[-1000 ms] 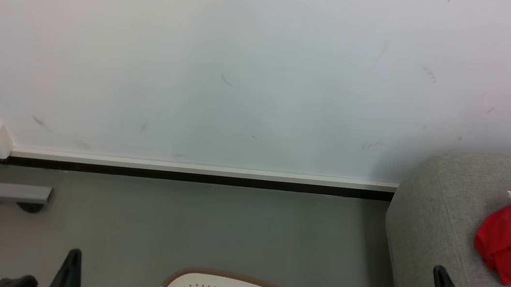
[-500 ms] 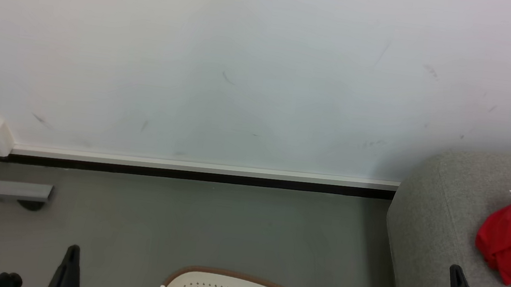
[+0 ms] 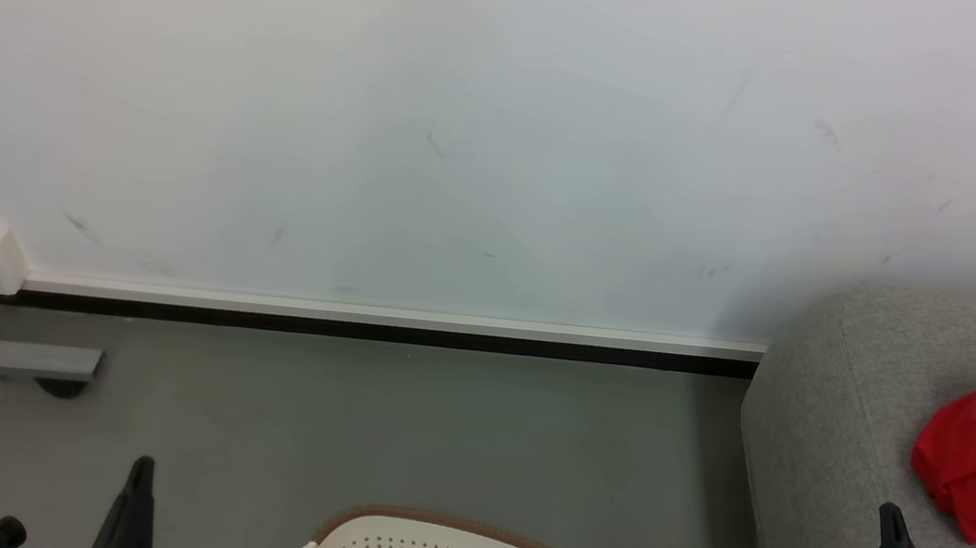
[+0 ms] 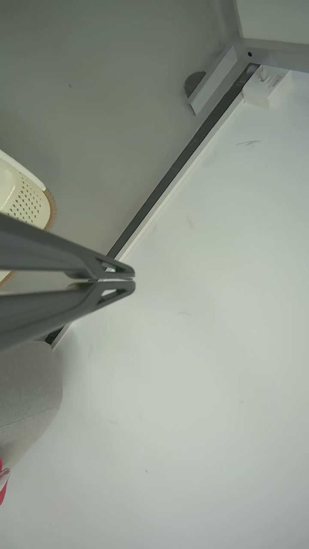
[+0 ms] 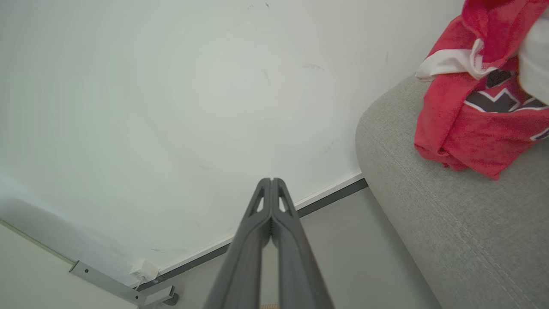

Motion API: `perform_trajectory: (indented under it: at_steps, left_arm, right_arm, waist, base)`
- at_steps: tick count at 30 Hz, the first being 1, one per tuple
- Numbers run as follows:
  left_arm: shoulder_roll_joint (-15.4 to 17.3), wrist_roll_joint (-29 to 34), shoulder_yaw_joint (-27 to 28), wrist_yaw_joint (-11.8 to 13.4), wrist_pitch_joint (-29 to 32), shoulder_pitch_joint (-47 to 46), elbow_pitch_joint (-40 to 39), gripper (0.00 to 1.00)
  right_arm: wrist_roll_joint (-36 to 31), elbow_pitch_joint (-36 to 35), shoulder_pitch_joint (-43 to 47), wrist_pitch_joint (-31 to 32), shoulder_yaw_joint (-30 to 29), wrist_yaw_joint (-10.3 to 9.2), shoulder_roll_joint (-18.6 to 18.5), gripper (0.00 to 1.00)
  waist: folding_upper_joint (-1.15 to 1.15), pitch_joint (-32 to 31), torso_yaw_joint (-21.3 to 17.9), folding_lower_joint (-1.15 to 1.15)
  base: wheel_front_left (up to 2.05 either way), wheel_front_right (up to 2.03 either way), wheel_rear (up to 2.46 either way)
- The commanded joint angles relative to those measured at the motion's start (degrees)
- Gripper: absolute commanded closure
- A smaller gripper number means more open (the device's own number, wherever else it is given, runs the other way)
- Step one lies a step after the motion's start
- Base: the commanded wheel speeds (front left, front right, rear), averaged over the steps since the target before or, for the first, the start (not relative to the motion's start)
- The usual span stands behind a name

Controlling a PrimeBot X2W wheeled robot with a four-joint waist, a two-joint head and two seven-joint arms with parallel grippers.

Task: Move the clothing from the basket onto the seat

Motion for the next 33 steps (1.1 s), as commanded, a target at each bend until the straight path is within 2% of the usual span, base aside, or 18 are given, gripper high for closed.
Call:
perform_trajectory:
  at_steps: [1, 33]
  left_arm:
    - [0.4, -2.6, 0.0, -0.4, 0.7, -1.6, -1.0, 1.00]
    - [0.4, -24.2, 0.0, -1.4, 6.3, -2.9, -2.3, 1.00]
  right_arm:
    - [2.1, -1.0, -1.5, 0.5, -0.9, -0.03, 0.1, 1.00]
    - [20.0, -1.5, -2.2, 6.0, -5.5, -0.06, 2.4, 1.00]
  waist:
    - [0.00, 0.0, 0.0, 0.00]
    - [0.00, 0.7, 0.4, 0.00]
  base:
    - [0.00, 0.00, 0.00]
    - [0.00, 0.00, 0.00]
